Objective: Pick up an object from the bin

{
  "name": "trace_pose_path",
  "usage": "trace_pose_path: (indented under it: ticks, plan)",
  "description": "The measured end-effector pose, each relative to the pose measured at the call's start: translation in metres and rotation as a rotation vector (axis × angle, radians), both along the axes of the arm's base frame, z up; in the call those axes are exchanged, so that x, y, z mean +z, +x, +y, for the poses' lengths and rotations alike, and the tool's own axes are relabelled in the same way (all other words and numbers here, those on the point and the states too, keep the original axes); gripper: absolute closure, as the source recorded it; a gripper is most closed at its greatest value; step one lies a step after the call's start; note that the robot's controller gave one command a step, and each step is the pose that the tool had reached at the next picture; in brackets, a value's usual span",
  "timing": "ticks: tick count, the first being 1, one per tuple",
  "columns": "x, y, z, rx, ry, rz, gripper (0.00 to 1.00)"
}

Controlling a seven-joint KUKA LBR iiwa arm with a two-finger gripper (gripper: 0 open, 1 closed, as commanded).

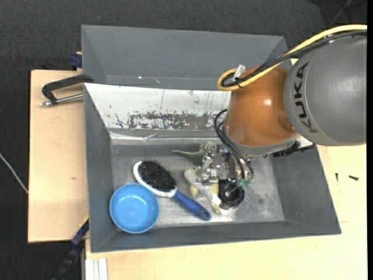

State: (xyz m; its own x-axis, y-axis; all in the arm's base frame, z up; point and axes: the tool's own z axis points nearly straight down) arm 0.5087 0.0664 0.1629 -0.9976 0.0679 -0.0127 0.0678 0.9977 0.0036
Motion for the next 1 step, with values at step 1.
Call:
trace_pose_path:
  ticks: [1]
  plan:
    - [0.0176, 0.0017, 0.0008, 0.001, -0.001, 0.005, 1.00]
